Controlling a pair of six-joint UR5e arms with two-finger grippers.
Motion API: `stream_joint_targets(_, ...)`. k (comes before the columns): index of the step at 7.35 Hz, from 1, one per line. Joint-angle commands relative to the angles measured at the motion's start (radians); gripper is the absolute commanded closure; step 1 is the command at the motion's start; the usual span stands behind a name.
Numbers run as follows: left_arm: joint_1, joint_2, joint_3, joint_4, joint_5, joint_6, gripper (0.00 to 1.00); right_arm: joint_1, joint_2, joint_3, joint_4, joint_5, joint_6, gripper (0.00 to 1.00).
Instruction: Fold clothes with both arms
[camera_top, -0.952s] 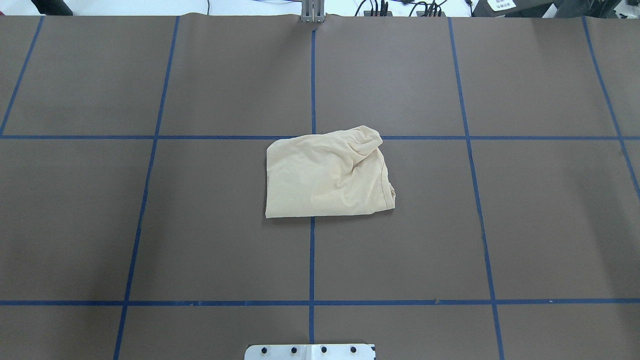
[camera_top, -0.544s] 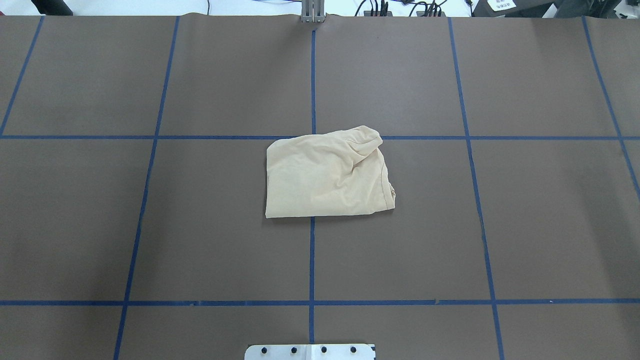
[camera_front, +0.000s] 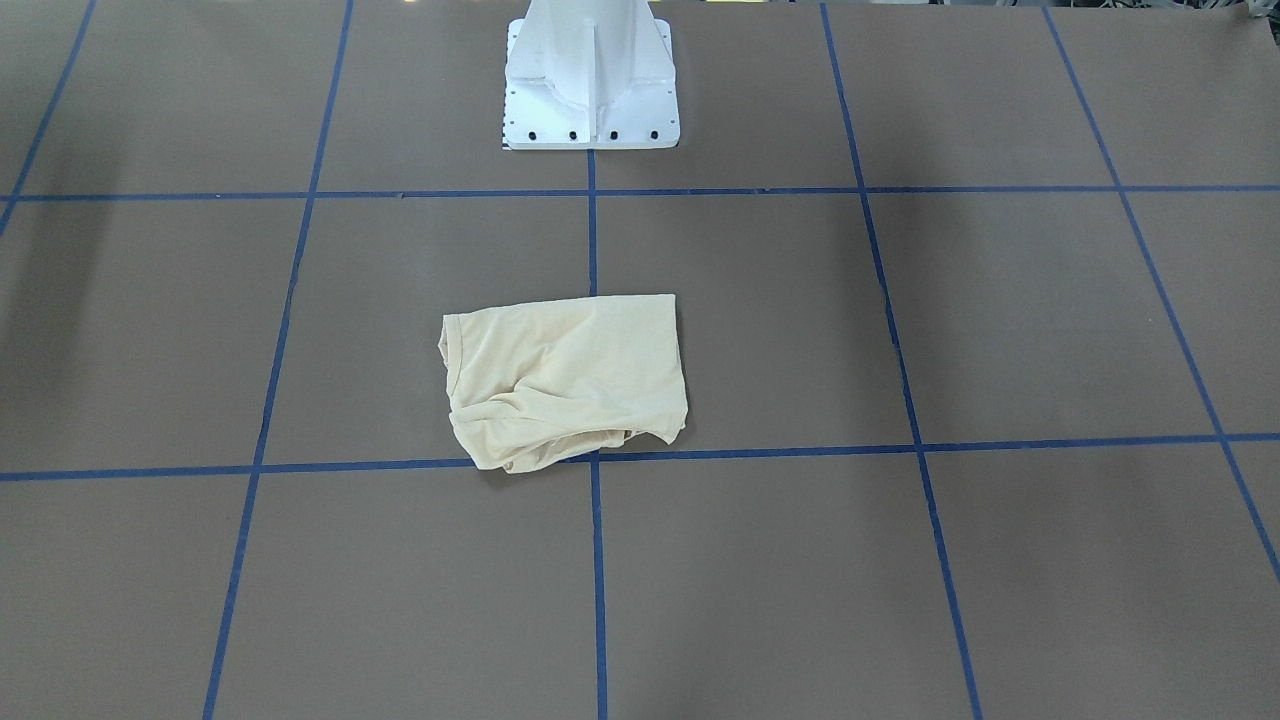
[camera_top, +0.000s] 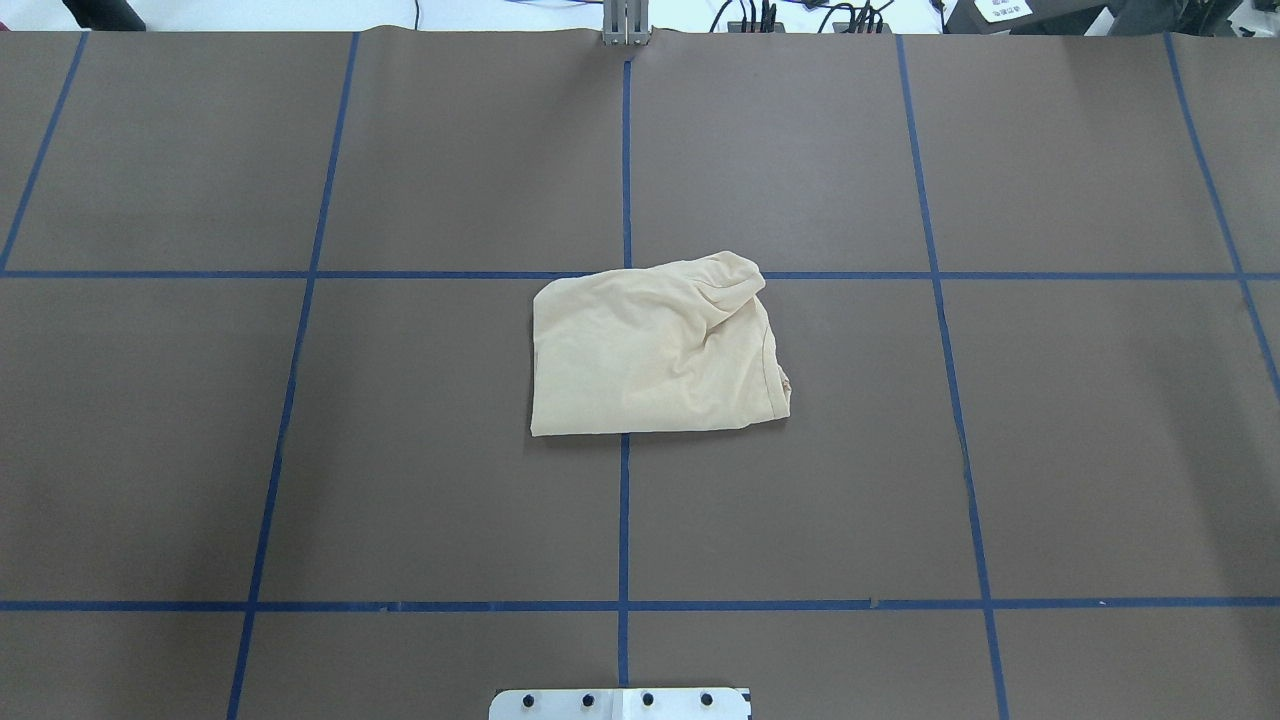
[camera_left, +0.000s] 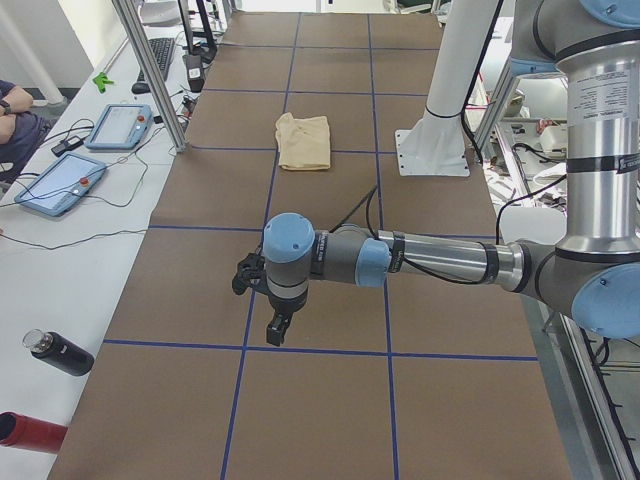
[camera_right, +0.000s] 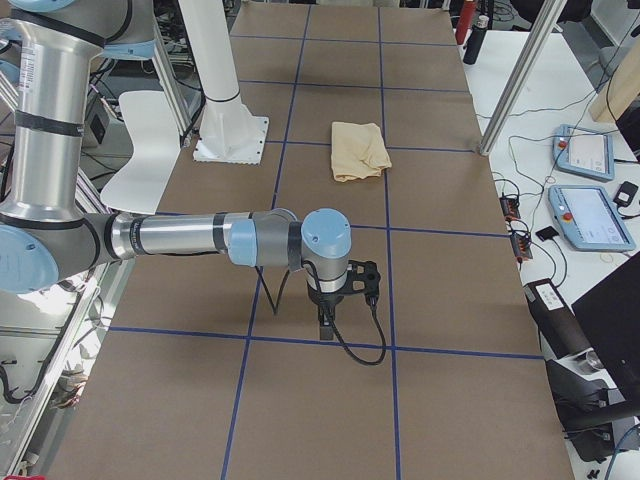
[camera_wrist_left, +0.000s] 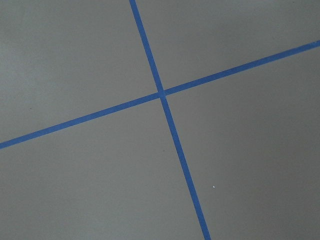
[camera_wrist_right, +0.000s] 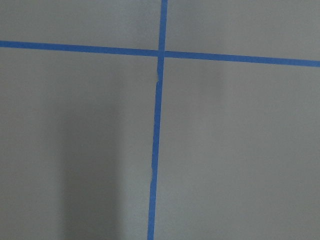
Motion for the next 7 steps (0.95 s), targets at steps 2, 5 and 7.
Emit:
stream_joint_targets(2, -0.002, 0.001, -0.013, 0.002, 0.0, 0.0, 0.0, 0.0, -0.001, 0.0, 0.0, 0.001, 0.0, 0.0)
stream_joint_targets(5, -0.002, 0.001, -0.015, 0.003, 0.0, 0.0, 0.0, 0.0, -0.001, 0.001, 0.001, 0.001, 0.0, 0.0)
stream_joint_targets(7, -0.002, 0.003, -0.015, 0.003, 0.0, 0.0, 0.0, 0.0, -0.001, 0.001, 0.001, 0.001, 0.0, 0.0)
